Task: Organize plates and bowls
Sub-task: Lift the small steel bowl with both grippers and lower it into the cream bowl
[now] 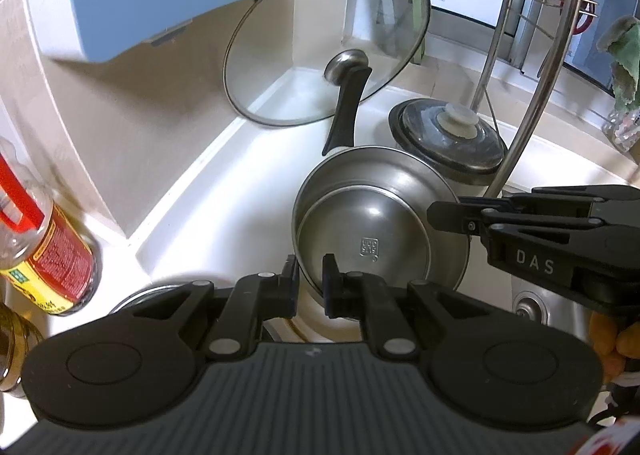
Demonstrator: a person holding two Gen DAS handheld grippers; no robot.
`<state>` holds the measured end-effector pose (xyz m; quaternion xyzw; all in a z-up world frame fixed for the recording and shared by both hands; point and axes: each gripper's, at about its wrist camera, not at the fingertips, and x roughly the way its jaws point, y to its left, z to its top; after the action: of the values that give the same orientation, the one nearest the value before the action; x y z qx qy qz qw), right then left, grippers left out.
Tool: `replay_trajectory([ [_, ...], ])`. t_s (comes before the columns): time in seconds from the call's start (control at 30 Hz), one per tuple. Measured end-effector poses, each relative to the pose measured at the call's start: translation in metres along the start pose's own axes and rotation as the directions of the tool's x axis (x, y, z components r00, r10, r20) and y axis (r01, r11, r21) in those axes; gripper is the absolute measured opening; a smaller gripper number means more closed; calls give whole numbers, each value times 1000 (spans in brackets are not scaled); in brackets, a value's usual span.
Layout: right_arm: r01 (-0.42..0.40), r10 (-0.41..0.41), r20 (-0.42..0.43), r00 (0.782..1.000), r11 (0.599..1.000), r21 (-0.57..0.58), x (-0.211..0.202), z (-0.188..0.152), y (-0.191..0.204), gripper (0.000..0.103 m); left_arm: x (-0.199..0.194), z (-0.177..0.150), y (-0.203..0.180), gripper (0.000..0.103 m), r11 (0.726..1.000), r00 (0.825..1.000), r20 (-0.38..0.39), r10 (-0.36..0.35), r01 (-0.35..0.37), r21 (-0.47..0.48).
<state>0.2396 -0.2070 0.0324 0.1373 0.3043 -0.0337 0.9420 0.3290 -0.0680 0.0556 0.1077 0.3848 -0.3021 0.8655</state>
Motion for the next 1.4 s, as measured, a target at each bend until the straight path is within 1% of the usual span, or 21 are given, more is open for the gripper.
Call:
replay_trajectory([
  [0.43, 1, 0, -43, 999, 1000, 8, 11, -4, 0, 9, 7, -4, 3, 10, 1000, 1000, -22, -9, 9, -7],
  [0.8, 0, 1, -72, 997, 1000, 17, 20, 0, -5, 9, 15, -4, 2, 11, 1000, 999, -37, -21, 21, -4],
  [1.23, -11, 16, -137, 990, 999, 39, 33, -2, -12, 9, 22, -7, 3, 12, 999, 997, -64, -35, 34, -19],
  [1.4, -21, 30, -163, 986, 998, 54, 38, -5, -16, 9, 27, -11, 5, 12, 999, 995, -86, -42, 39, -34],
])
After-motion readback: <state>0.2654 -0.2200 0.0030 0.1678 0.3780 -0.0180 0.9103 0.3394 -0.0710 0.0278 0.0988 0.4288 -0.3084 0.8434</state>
